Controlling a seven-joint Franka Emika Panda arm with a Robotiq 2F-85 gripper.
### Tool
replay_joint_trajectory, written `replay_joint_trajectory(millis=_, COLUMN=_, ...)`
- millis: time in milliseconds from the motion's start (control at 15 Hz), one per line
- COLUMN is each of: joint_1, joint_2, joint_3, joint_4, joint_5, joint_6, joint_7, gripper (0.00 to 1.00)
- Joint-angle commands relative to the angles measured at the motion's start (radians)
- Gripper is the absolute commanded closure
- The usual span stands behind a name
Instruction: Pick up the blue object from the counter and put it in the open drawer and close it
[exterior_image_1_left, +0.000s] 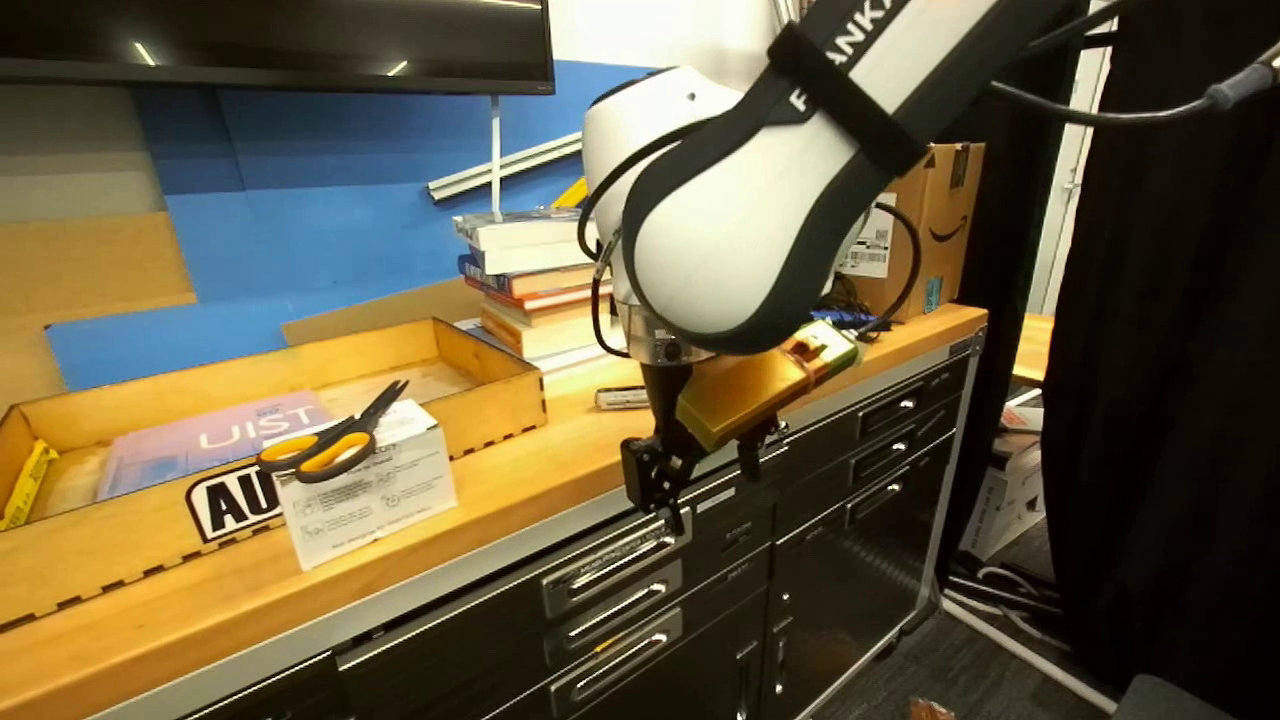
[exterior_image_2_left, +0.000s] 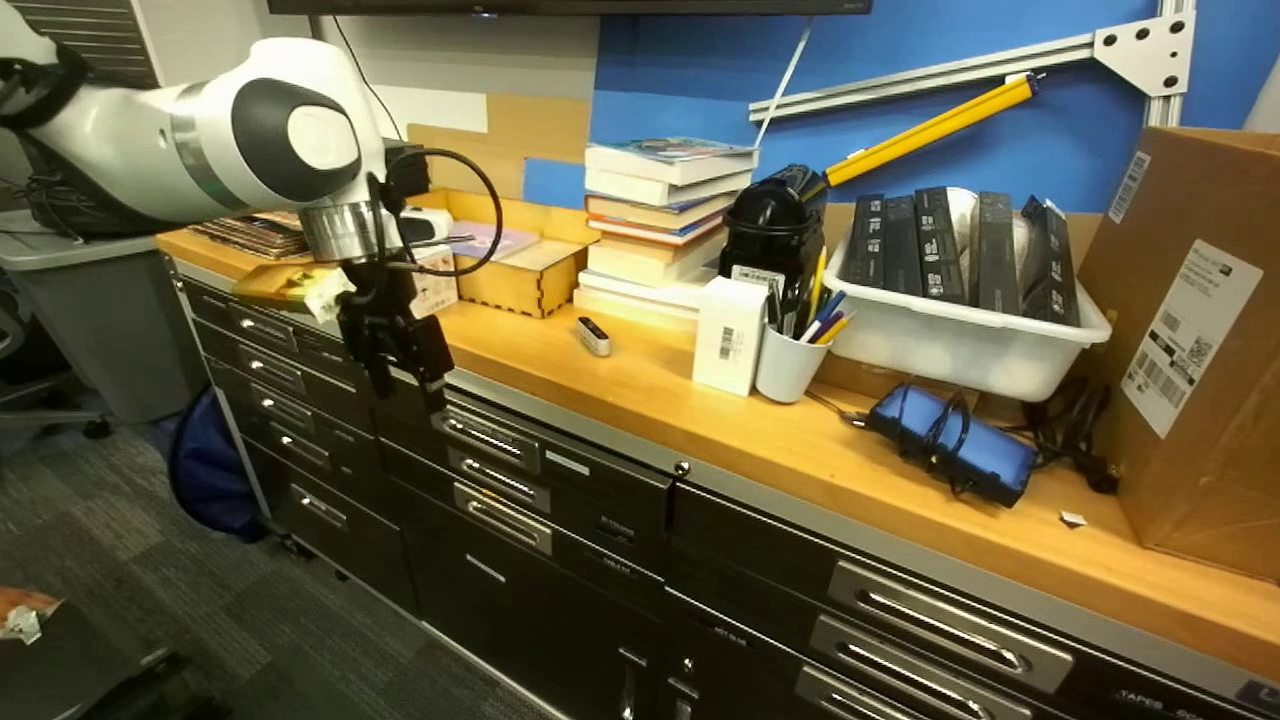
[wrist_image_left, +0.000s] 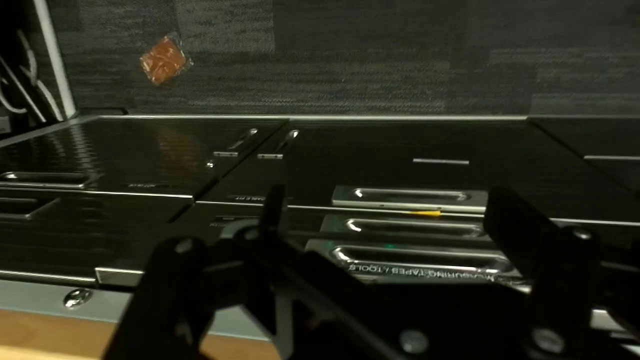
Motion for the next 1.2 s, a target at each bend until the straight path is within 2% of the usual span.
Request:
replay_joint_trajectory(millis=0, joint_1=-0.023, joint_2=0.019, joint_3=-0.006, joint_4=0.027, joint_5=0.093, joint_6=-0.061, joint_7=-0.230, gripper=0.00)
replay_joint_trajectory(millis=67, joint_1=-0.025, joint_2=0.039, joint_3=-0.005, joint_4=0.024, joint_5=0.094, joint_6=-0.038, joint_7=-0.262, gripper=0.00)
replay_joint_trajectory(millis=200, joint_1=-0.026, joint_2=0.092, joint_3=0.002, joint_4=0.032, joint_5=0.047, joint_6=0.010, joint_7=-0.244, gripper=0.00)
replay_joint_trajectory(millis=267, joint_1=-0.022, joint_2=0.118, joint_3=0.004, joint_4=0.044, joint_5=0.062, joint_6=0.012, joint_7=-0.257, gripper=0.00)
replay_joint_trajectory(millis=400, joint_1=-0.013, joint_2=0.176, joint_3=0.007, joint_4=0.060, joint_5=0.038, joint_6=0.065, joint_7=-0.215, gripper=0.00)
replay_joint_trajectory(millis=600, joint_1=0.018, joint_2=0.261, joint_3=-0.013, joint_4=0.101, joint_5=-0.051, joint_6=0.170, joint_7=-0.062, gripper=0.00)
replay_joint_trajectory(millis=800, joint_1=0.073, joint_2=0.337, joint_3=-0.068, joint_4=0.156, joint_5=-0.184, joint_6=0.262, joint_7=0.136, gripper=0.00)
replay_joint_trajectory(millis=1133, joint_1=0.165, joint_2=0.450, joint_3=-0.172, joint_4=0.290, joint_5=-0.310, joint_6=0.289, joint_7=0.368, gripper=0.00)
